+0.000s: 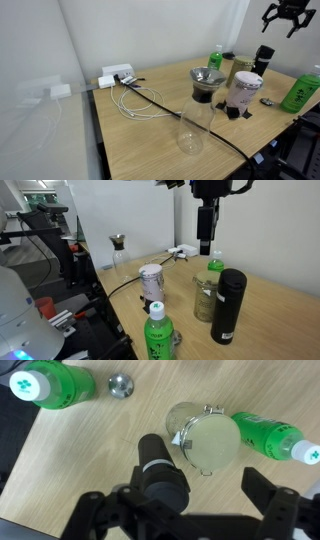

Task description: Pick the black bottle and move it to the left on the table

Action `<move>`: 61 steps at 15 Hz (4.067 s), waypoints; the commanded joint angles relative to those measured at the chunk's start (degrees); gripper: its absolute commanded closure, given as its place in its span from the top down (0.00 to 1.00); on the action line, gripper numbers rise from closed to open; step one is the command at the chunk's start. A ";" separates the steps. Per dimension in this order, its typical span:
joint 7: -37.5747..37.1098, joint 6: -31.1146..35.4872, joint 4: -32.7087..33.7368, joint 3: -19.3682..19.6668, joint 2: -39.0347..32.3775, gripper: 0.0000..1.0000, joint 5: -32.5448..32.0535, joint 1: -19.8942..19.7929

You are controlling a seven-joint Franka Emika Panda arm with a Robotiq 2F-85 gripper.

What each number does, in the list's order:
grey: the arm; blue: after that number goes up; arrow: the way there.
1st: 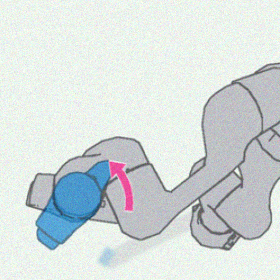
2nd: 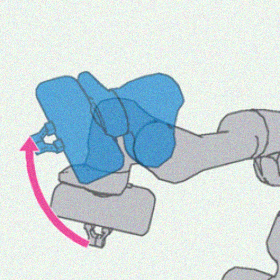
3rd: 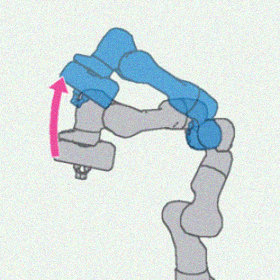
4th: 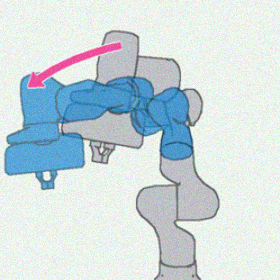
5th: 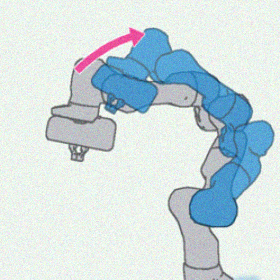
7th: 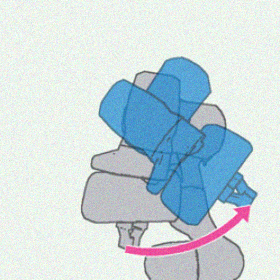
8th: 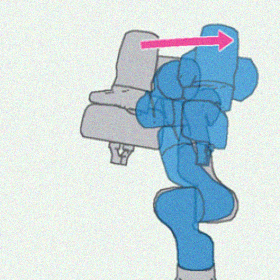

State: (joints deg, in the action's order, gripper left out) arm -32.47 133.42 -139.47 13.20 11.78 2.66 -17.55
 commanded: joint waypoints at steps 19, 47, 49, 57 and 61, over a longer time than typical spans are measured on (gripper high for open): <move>-36.54 9.12 2.31 1.35 -9.15 1.00 -3.53 -0.41; -58.98 11.19 2.73 2.80 -16.39 1.00 -0.70 0.56; -59.33 11.74 2.80 2.94 -17.20 1.00 -1.26 0.68; -59.52 14.42 3.38 3.66 -19.91 0.58 -1.85 1.17; -59.43 14.85 3.64 3.91 -19.90 0.47 -1.80 1.44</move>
State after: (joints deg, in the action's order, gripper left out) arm -91.94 146.96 -136.10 16.01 -7.04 0.58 -17.14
